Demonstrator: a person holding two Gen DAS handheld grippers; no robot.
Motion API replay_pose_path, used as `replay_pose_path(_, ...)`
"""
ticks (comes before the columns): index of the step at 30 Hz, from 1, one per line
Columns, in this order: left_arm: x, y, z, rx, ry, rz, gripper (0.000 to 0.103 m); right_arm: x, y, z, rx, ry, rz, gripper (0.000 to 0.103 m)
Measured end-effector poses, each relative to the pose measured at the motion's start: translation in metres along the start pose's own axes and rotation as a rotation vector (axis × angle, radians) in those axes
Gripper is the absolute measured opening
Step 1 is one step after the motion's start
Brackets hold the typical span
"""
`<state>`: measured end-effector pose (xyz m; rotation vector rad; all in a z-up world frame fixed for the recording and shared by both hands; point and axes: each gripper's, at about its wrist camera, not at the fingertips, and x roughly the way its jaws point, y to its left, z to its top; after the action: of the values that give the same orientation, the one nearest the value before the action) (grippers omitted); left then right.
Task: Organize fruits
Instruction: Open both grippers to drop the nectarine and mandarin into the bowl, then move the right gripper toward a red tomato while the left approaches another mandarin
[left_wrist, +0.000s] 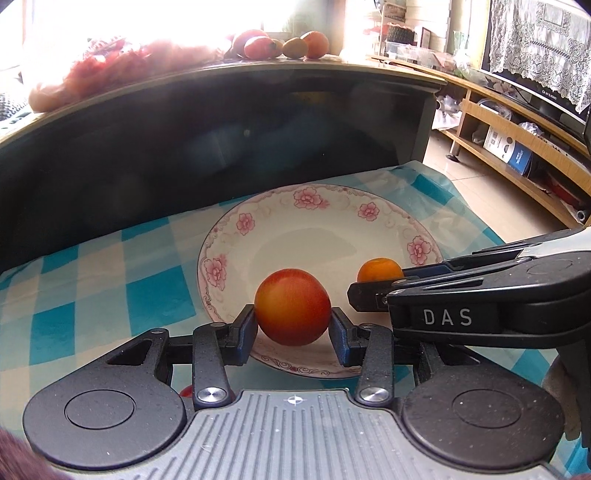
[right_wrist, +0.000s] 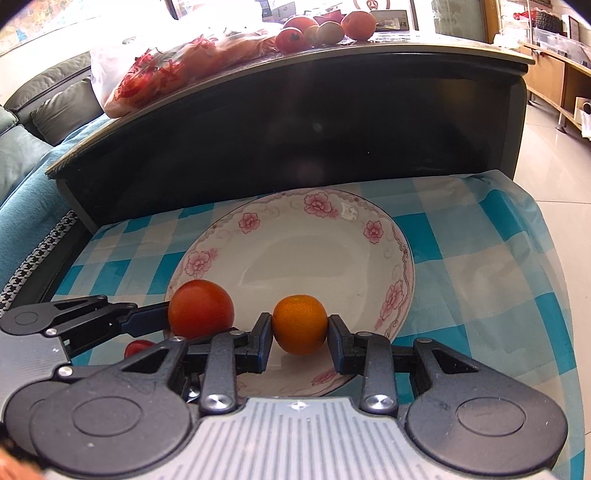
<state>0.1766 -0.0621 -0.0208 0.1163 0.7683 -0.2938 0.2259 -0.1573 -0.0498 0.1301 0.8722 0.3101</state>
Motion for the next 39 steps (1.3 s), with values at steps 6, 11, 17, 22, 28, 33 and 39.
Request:
replay_pose_path(6, -0.002, 0.002, 0.001, -0.006, -0.002, 0.002, 0.051, -0.004, 0.002, 0.001, -0.009, -0.01, -0.005, 0.036)
replay_pose_path(11, -0.01, 0.005, 0.002, -0.013, -0.01, 0.01, 0.053, -0.014, 0.006, 0.003, -0.018, -0.025, -0.013, 0.036)
replay_pose_path(17, -0.025, 0.009, 0.002, -0.022, -0.027, 0.015, 0.055, -0.032, 0.01, 0.002, -0.017, -0.044, -0.026, 0.036)
replay_pose_path(22, -0.037, 0.011, 0.001, -0.031, -0.041, 0.014, 0.056, -0.044, 0.017, 0.001, -0.023, -0.047, -0.034, 0.036)
replay_pose_path(28, -0.051, 0.017, -0.005, -0.042, -0.045, 0.017, 0.056, -0.056, 0.026, -0.007, -0.036, -0.045, -0.034, 0.036)
replay_pose_path(33, -0.065, 0.021, -0.014, -0.039, -0.043, 0.018, 0.057, -0.066, 0.034, -0.017, -0.038, -0.035, -0.027, 0.036)
replay_pose_path(39, -0.083, 0.028, -0.031, -0.038, -0.027, 0.019, 0.058, -0.074, 0.046, -0.035, -0.057, -0.01, -0.022, 0.036)
